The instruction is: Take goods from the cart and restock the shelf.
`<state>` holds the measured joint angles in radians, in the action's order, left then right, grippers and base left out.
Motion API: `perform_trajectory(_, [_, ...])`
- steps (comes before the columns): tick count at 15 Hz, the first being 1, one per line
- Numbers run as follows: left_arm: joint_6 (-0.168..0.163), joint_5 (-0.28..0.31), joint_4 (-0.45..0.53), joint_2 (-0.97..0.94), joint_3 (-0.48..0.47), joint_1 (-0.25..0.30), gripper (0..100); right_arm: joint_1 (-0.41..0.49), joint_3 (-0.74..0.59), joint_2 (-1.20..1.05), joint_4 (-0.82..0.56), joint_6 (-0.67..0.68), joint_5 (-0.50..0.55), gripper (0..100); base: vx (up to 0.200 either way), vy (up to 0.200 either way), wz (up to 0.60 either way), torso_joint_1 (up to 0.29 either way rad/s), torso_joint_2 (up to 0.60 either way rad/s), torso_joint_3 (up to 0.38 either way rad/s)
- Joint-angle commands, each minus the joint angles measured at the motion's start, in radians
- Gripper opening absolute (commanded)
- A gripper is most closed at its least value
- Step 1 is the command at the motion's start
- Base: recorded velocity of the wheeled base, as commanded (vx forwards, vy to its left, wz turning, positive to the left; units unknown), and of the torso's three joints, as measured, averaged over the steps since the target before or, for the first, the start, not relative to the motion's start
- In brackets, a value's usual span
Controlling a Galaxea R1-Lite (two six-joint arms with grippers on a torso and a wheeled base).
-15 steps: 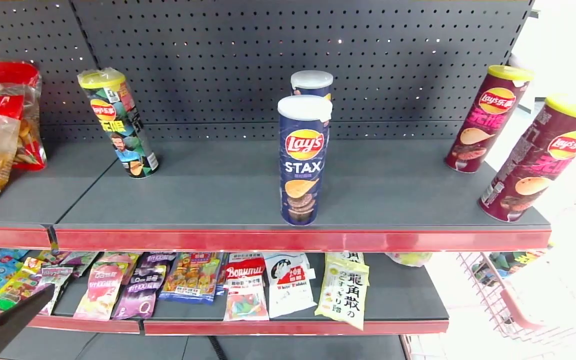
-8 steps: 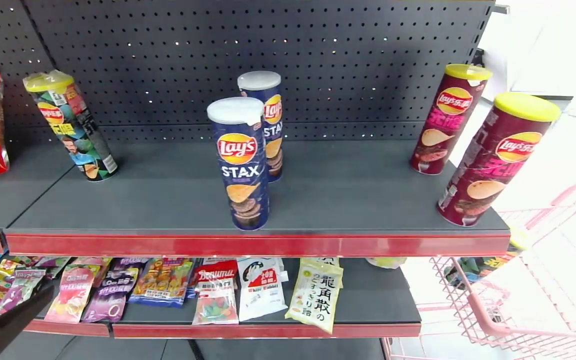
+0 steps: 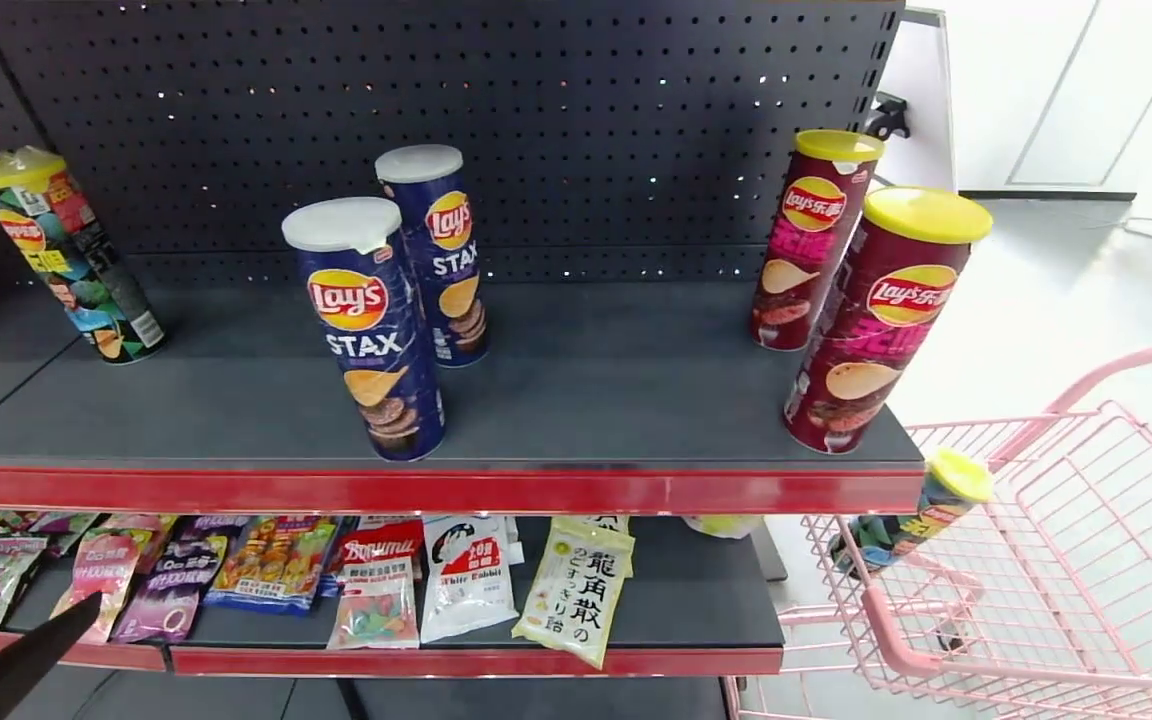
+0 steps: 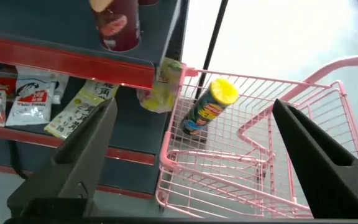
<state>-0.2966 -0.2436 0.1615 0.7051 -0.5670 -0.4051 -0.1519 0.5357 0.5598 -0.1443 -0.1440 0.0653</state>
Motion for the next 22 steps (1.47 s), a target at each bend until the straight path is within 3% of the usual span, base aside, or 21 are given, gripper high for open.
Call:
perform_trajectory(1, [-0.003,0.003,-0.002,-0.042,0.024,0.000,100,-0.001,-0.003,0.005,-0.001,0.000,0.001,100,0.000,0.000,-0.60,0.002,0.00,0.007])
perform_trajectory(6, [-0.003,0.004,-0.002,-0.052,0.032,-0.001,100,-0.001,-0.005,0.006,0.000,-0.002,0.001,100,0.000,0.000,-0.60,0.004,0.00,0.003])
perform_trajectory(11, [-0.007,0.038,-0.002,-0.069,0.032,-0.003,100,-0.001,-0.005,0.008,0.000,-0.002,0.001,100,0.000,0.000,0.00,0.000,0.00,0.000])
perform_trajectory(13, [-0.058,0.053,0.000,-0.078,0.038,-0.004,100,-0.001,-0.005,0.009,0.000,-0.003,0.002,100,0.000,0.000,0.00,0.000,0.00,0.000])
perform_trajectory(14, [-0.065,0.070,0.000,-0.081,0.044,-0.004,100,-0.001,-0.007,0.008,0.000,-0.008,0.002,100,0.000,0.000,0.00,0.000,0.00,0.000])
perform_trajectory(15, [-0.070,0.150,0.000,-0.099,0.056,-0.004,100,0.000,-0.007,0.005,0.000,-0.009,0.004,100,0.000,0.000,0.00,-0.124,0.34,0.207])
perform_trajectory(18, [-0.070,0.207,0.000,-0.111,0.059,-0.004,100,0.000,-0.016,0.000,0.000,-0.009,0.004,100,0.000,0.000,0.00,-0.136,0.38,0.240])
perform_trajectory(22, [-0.067,0.218,0.000,-0.145,0.093,-0.003,100,0.000,-0.022,0.000,0.000,-0.009,0.004,100,0.000,0.000,0.00,-0.174,0.52,0.339])
